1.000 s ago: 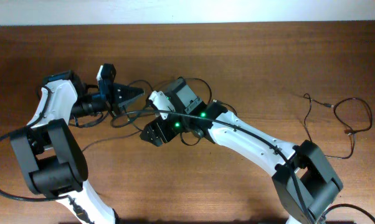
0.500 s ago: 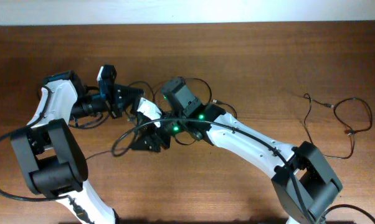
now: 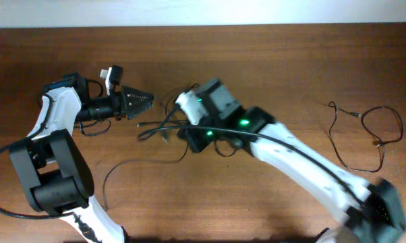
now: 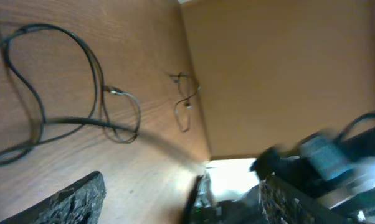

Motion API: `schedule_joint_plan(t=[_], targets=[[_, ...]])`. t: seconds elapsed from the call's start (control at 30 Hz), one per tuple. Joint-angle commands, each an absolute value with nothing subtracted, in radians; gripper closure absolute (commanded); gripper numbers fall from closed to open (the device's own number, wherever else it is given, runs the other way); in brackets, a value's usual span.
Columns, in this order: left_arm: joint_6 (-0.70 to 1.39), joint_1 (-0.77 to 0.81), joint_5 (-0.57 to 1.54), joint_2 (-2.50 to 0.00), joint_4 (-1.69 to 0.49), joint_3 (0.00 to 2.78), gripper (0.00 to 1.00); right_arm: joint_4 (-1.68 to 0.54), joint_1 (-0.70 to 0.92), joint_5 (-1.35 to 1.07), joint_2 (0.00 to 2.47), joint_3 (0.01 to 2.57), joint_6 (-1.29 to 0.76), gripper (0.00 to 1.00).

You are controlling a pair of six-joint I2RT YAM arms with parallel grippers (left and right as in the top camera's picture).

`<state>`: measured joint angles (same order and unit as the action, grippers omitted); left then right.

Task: Untangle cables
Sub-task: 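Pull the grasped cable far right with the right gripper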

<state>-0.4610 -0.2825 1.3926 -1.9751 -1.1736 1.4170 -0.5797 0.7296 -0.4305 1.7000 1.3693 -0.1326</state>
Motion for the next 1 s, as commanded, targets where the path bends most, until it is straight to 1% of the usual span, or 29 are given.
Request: schedule_joint_plan(t=[0.0, 0.1, 0.2, 0.23, 0.27, 0.3, 0.37, 0.47, 0.5, 0.53, 0.6, 0.63, 0.77, 0.83, 0.9, 0.93, 0.97], targets=[[-0.718, -0.289, 1.332, -1.96, -1.245, 1.422, 0.2, -0.599, 0.679, -0.354, 1.515, 1.409, -0.14, 0.96], [-0.748, -0.289, 1.339, -1.96, -1.261, 1.422, 0.24, -0.6, 0.672, -0.347, 1.384, 1.431, -0.14, 0.96], [-0.747, -0.292, 1.334, -1.96, -1.261, 1.422, 0.25, -0.605, 0.672, -0.223, 1.249, 1.459, -0.14, 0.96], [-0.747, -0.292, 1.322, -1.96, -1.256, 1.422, 0.26, -0.607, 0.672, -0.141, 1.196, 1.467, -0.14, 0.96], [-0.747, -0.292, 1.312, -1.96, -1.248, 1.422, 0.13, -0.614, 0.672, -0.023, 1.148, 1.478, -0.14, 0.96], [-0.747, -0.292, 1.312, -1.96, -1.246, 1.422, 0.08, -0.614, 0.672, 0.056, 1.118, 1.488, -0.14, 0.96], [-0.747, -0.292, 1.312, -1.96, -1.245, 1.422, 0.05, -0.609, 0.672, 0.197, 1.052, 1.538, -0.139, 0.96], [-0.747, -0.292, 1.312, -1.961, -1.242, 1.422, 0.02, -0.611, 0.672, 0.518, 0.974, 1.651, -0.131, 0.96], [-0.747, -0.292, 1.312, -1.961, -1.242, 1.422, 0.0, -0.606, 0.672, 0.653, 0.954, 1.678, -0.095, 0.96], [-0.747, -0.292, 1.311, -1.961, -1.242, 1.422, 0.01, -0.596, 0.672, 0.748, 0.941, 1.688, -0.028, 0.96], [-0.747, -0.292, 1.308, -1.961, -1.235, 1.422, 0.01, -0.584, 0.672, 0.908, 0.937, 1.688, 0.054, 0.96], [-0.747, -0.292, 1.302, -1.961, -1.231, 1.422, 0.01, -0.585, 0.672, 1.024, 0.942, 1.687, 0.067, 0.96], [-0.747, -0.292, 1.3, -1.961, -1.23, 1.422, 0.01, -0.588, 0.672, 1.308, 0.984, 1.687, 0.075, 0.96], [-0.747, -0.292, 1.3, -1.961, -1.23, 1.422, 0.01, -0.588, 0.667, 1.353, 1.004, 1.687, 0.075, 0.96], [-0.747, -0.292, 1.3, -1.961, -1.23, 1.422, 0.01, -0.588, 0.609, 1.348, 1.023, 1.687, 0.075, 0.96], [-0.747, -0.292, 1.3, -1.961, -1.23, 1.422, 0.0, -0.588, 0.571, 1.339, 1.032, 1.687, 0.075, 0.96], [-0.747, -0.292, 1.3, -1.961, -1.23, 1.422, 0.01, -0.589, 0.492, 1.315, 1.05, 1.687, 0.075, 0.96]])
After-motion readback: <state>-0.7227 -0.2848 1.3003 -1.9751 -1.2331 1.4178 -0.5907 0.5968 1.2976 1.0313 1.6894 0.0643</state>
